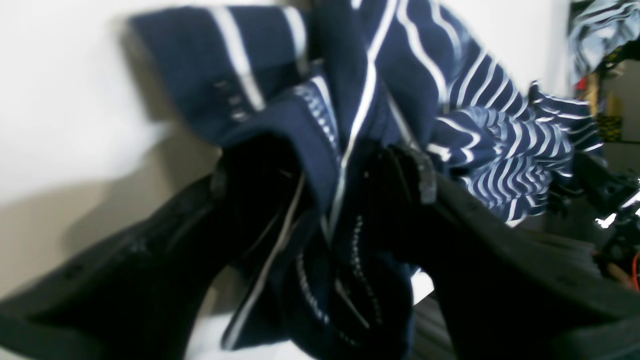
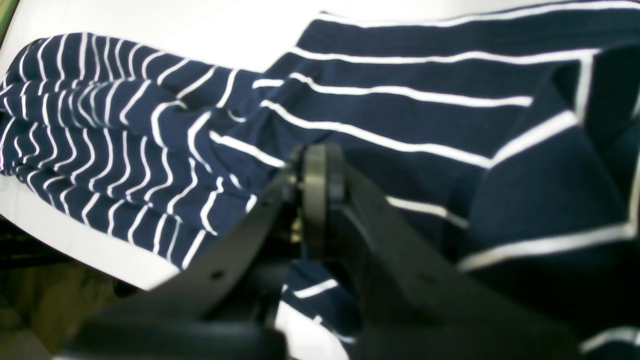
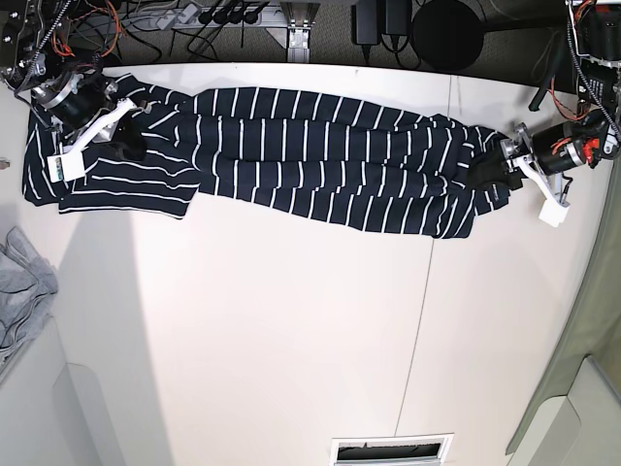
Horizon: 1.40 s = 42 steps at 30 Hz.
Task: Layout the t-shirt on the table in an organized manner, then fold the t-shirt properly
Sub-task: 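Hold both shirt ends and pull them apart to straighten the folded strip, then lift the shirt end with the left gripper and carry it toward the right gripper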
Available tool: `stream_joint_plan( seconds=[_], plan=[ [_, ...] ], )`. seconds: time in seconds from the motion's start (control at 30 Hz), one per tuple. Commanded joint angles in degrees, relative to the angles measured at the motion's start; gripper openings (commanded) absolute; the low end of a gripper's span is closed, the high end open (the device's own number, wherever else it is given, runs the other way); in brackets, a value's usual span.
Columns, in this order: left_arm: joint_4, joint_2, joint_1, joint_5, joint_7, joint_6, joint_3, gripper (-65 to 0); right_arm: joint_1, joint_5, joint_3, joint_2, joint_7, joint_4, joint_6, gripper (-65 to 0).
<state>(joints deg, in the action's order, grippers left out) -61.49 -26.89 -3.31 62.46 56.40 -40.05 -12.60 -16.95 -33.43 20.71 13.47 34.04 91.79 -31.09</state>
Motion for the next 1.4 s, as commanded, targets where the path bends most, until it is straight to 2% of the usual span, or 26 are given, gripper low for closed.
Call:
stream_joint_plan(
  seconds=[0.0,0.03,0.1,0.13,0.27,0.4,0.6,0.73,0.9,1.0,1.1,1.23,1.37],
  plan=[
    [-0.4,-0.1,0.1,-1.1,0.3,0.1,1.2,-32.1,0.3,-1.1,0.2,0.6,-1.2,0.8,-0.2,-65.0],
    [-0.4,0.3,0.1,-1.7,-0.5,0.1,2.1,-40.1,0.3,-1.1,0.2,0.6,-1.2,0.8,-0.2,-65.0],
    [-0.4,0.9,0.3,-4.1,-2.2,0.1,3.6,-60.6,0.3,-1.1,0.2,0.6,-1.2,0.8,-0.2,-65.0],
    [-0.4,1.1,0.3,-5.0,-3.0,0.1,3.8,-65.0,0.3,-1.1,0.2,0.6,-1.2,0.8,-0.2,-65.0],
    [-0.5,-0.2,1.3,-6.2,-5.4,0.1,2.3,-65.0,0.3,-1.1,0.2,0.7,-1.2,0.8,-0.2,-65.0],
    [-0.6,-3.1,3.7,-7.5,-5.2,0.1,-1.4,-65.0,0.3,-1.1,0.2,0.6,-1.2,0.8,-0.2,-65.0],
    [-2.9,-6.7,5.0,-7.5,-3.2,0.1,-1.6,-65.0,0.3,-1.1,0.2,0.6,-1.2,0.8,-0.2,-65.0],
    [-7.6,-8.4,5.0,-7.4,-1.8,0.1,-1.6,-65.0,0.3,-1.1,0.2,0.6,-1.2,0.8,-0.2,-65.0],
    [-19.4,-8.3,2.7,-4.9,1.1,0.1,-1.4,-65.0,0.3,-0.9,0.2,0.1,-1.2,0.8,-0.2,-65.0],
    [-27.8,-6.9,-0.1,-4.9,1.7,0.1,0.3,-65.0,0.3,0.1,0.2,-1.4,-1.2,0.8,-0.2,-65.0],
    [-34.7,-3.9,-1.6,-5.8,1.9,0.9,4.8,-65.0,0.3,0.7,0.2,-2.6,-1.2,0.7,-0.2,-65.0],
    [-38.2,2.4,-0.2,-11.4,-0.2,2.1,13.9,-65.0,0.4,1.5,0.2,-2.7,-1.9,0.7,-0.2,-65.0],
    [-37.0,8.7,2.3,-22.1,-4.7,3.5,22.8,-65.0,0.3,2.0,0.2,-2.7,-2.1,0.7,-0.2,-65.0]
  ],
)
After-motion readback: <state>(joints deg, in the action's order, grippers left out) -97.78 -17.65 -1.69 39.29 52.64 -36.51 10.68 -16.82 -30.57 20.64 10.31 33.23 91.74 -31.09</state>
